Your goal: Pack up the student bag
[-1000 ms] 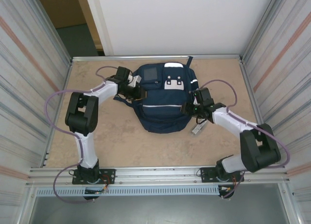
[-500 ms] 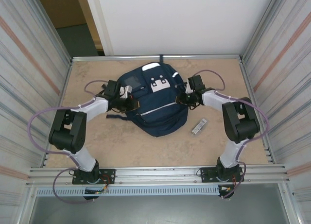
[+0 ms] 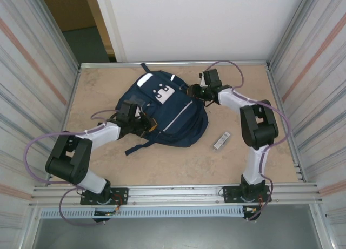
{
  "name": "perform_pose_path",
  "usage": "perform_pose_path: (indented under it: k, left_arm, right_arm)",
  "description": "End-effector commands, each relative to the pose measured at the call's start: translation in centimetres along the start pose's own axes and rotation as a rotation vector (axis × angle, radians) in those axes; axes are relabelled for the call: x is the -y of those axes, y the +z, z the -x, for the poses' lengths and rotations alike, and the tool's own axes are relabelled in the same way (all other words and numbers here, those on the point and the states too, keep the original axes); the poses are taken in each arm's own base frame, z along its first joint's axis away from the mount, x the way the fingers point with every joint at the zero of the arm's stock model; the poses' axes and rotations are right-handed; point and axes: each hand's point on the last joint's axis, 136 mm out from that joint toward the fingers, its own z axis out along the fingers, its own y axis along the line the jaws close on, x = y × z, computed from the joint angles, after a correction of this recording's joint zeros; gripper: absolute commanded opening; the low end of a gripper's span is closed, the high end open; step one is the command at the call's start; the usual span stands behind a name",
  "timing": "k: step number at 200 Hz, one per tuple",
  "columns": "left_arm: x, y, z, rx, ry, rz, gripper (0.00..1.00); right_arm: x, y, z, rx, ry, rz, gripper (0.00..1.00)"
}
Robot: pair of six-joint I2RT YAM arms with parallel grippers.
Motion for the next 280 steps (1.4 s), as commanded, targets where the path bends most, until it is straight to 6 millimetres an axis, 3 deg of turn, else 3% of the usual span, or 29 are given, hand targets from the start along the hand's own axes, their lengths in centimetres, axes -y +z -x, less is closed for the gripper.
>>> perform_pose_path:
  k: [1,10,29,51,75,105,117,171,215,228,241,280]
  left_arm:
    - [3.1,-1.0,-0.1,0.016,-0.081,-0.078,0.00]
    - [3.6,-1.2,0.1,0.027,-0.092,-0.083,0.00]
    - [3.9,-1.7,0.6,0.051,-0.117,-0.064,0.00]
    - [4.5,-1.8,1.0,0.051,-0.178,-0.087,0.00]
    - [6.6,-1.7,1.3,0.043,-0.203,-0.155,0.00]
    - [8.7,-1.8,1.0,0.008,-0.204,-0.189,0.00]
    - [8.8,-1.9,0.8,0.006,-0.223,-0.204,0.00]
    - [7.9,-2.3,0.0,-0.008,-0.242,-0.191,0.00]
    - [7.6,-1.8,-0.8,-0.055,-0.238,-0.193,0.00]
    - [7.6,-1.8,-0.8,-0.060,-0.234,-0.198,0.00]
    - [7.5,-1.8,-0.7,-0.049,-0.226,-0.197,0.00]
    - [6.2,-1.9,0.6,0.011,-0.190,-0.151,0.00]
  right_arm:
    - [-2.2,-5.5,-1.0,0.088,0.074,-0.043,0.48]
    - [-2.4,-7.1,-3.3,0.055,0.112,-0.098,0.48]
    - [-4.8,-10.8,-8.0,0.026,0.091,-0.171,0.50]
    - [-7.3,-13.2,-12.3,0.054,0.095,-0.172,0.51]
    - [-10.5,-13.0,-15.7,0.059,0.073,-0.100,0.49]
    - [-14.1,-10.1,-17.9,0.000,-0.002,-0.036,0.49]
    - [-15.7,-9.4,-18.2,-0.045,-0.017,-0.010,0.49]
    - [-13.8,-6.2,-17.5,0.042,-0.018,-0.217,0.47]
    - [-13.4,-5.2,-16.0,0.127,0.014,-0.328,0.43]
    - [-12.8,-5.1,-15.8,0.161,0.013,-0.363,0.38]
    - [-12.0,-5.0,-15.7,0.173,0.010,-0.408,0.26]
    - [-11.8,-5.9,-16.1,0.149,-0.003,-0.396,0.00]
